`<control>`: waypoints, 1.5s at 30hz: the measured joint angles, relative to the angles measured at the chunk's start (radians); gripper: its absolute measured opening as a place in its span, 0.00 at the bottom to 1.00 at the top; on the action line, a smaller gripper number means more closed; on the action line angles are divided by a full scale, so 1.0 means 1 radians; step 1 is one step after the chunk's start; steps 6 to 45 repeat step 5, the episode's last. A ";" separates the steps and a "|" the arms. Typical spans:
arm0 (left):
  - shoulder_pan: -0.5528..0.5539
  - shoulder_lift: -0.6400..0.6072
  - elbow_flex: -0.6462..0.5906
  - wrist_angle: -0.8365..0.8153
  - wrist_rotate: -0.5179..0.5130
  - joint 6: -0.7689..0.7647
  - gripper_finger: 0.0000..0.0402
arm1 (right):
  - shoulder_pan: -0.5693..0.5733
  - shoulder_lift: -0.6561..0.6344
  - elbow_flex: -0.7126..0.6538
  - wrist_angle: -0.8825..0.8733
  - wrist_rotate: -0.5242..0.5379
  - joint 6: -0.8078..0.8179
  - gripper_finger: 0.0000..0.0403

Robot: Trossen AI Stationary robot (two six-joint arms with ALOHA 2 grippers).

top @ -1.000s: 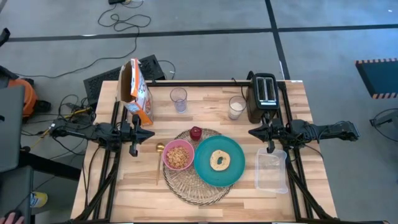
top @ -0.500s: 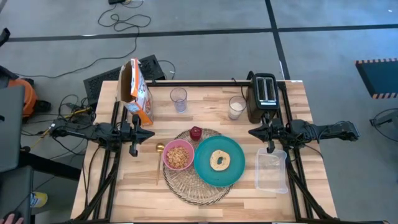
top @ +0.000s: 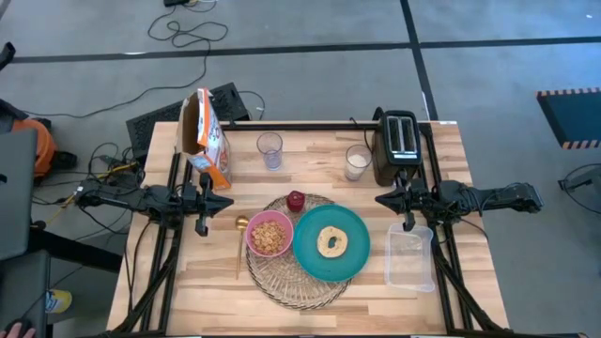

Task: Arrange a breakfast setting
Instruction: Return to Home Position

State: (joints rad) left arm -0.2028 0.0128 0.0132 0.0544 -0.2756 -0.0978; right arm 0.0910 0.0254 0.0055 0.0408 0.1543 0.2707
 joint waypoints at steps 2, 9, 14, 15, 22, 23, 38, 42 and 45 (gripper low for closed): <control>0.000 0.000 0.000 0.000 0.000 0.000 0.00 | 0.000 0.000 0.000 0.000 0.000 0.000 0.11; 0.000 0.000 0.000 0.000 0.000 0.000 0.00 | 0.000 0.000 0.000 0.000 0.000 0.000 0.11; 0.000 0.000 0.000 0.000 0.000 0.000 0.00 | 0.000 0.000 0.000 0.000 0.000 0.000 0.11; 0.000 0.000 0.000 0.000 0.000 0.000 0.00 | 0.000 0.000 0.000 0.000 0.000 0.000 0.11; 0.000 0.000 0.000 0.000 0.000 0.000 0.00 | 0.000 0.000 0.000 0.000 0.000 0.000 0.11; 0.000 0.000 0.000 0.000 0.000 0.000 0.00 | 0.000 0.000 0.000 0.000 0.000 0.000 0.11; 0.000 0.000 0.000 0.000 0.000 0.000 0.00 | 0.000 0.000 0.000 0.000 0.000 0.000 0.11; 0.000 0.000 0.000 0.000 0.000 0.000 0.00 | 0.000 0.000 0.000 0.000 0.000 0.000 0.11; 0.000 0.000 0.000 0.000 0.000 0.000 0.00 | 0.000 0.000 0.000 0.000 0.000 0.000 0.11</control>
